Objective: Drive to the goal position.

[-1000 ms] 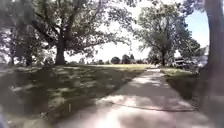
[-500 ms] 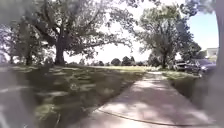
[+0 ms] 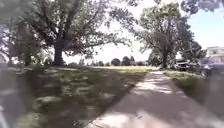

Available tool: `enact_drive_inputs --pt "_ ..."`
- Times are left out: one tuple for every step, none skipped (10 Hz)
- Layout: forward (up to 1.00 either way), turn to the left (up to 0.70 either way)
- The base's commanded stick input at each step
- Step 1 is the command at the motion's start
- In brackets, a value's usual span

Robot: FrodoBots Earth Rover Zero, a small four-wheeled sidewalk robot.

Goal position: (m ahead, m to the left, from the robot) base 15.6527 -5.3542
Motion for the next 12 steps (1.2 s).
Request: enact_drive_inputs --pt "0.7 -0.33" --pt "0.7 -0.35" --pt "0.7 -0.35" --pt "0.7 -0.35" --pt "0.7 -0.35" --pt "0.7 -0.35" --pt "0.7 -0.35" --pt "0.7 -0.35" --pt "0.7 -0.35" --pt "0.7 -0.35" --pt "0.7 -0.35" --pt "0.7 -0.28"
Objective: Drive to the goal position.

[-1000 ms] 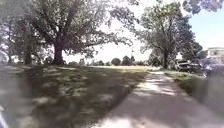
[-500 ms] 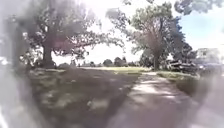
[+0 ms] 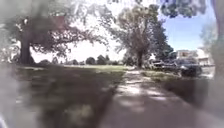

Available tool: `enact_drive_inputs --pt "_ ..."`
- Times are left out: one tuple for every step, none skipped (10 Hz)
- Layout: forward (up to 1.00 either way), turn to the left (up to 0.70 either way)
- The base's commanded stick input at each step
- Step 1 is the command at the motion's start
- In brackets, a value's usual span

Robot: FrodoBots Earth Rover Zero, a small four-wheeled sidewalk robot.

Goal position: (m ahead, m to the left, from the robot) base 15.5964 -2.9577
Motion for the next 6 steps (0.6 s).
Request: enact_drive_inputs --pt "0.7 0.0" --pt "0.7 0.0" --pt "0.7 0.0" --pt "0.7 0.0" --pt "0.7 0.0" --pt "0.7 0.0"
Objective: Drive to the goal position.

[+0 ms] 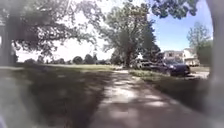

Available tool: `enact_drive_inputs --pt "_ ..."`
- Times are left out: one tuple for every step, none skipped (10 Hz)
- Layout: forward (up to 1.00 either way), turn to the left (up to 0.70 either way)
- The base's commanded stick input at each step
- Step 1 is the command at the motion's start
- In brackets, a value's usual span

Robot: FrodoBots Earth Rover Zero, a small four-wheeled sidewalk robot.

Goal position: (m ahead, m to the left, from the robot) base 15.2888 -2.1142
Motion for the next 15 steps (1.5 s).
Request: enact_drive_inputs --pt "0.7 0.0" --pt "0.7 0.0" --pt "0.7 0.0" --pt "0.7 0.0" --pt "0.7 0.0" --pt "0.7 0.28" --pt "0.7 0.35" --pt "0.7 0.32" --pt "0.7 0.0" --pt "0.7 -0.07" --pt "0.7 -0.31" --pt "0.7 -0.31" --pt "0.7 -0.31" --pt "0.7 -0.31" --pt "0.7 -0.31"
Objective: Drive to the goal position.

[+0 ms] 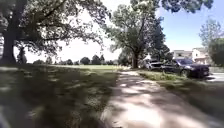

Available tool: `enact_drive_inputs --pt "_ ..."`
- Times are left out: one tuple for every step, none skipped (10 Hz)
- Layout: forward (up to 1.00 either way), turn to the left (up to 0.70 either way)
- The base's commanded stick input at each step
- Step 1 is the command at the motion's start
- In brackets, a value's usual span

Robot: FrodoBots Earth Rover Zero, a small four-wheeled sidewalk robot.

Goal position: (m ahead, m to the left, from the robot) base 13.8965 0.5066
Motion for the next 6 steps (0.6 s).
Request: enact_drive_inputs --pt "0.7 -0.11" --pt "0.7 0.0" --pt "0.7 0.0" --pt "0.7 0.0" --pt "0.7 0.0" --pt "0.7 0.0"
